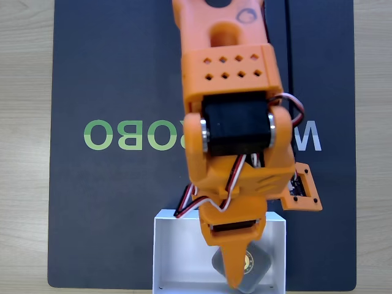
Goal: Grab the usb to bin
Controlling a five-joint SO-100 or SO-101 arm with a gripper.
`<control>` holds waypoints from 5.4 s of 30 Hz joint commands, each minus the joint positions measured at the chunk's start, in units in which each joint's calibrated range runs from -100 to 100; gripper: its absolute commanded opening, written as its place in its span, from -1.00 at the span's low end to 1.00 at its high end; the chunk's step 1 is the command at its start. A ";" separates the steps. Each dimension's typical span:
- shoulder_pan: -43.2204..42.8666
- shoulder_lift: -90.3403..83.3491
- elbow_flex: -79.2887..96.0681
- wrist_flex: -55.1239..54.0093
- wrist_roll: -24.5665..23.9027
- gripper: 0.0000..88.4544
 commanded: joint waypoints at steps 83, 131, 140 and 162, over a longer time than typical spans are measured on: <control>-0.94 -150.04 147.05 -16.65 6.66 -0.97; -1.02 -160.30 159.61 -7.83 7.29 -0.98; -1.02 -160.30 159.61 -7.83 7.29 -0.98; -1.02 -160.30 159.61 -7.83 7.29 -0.98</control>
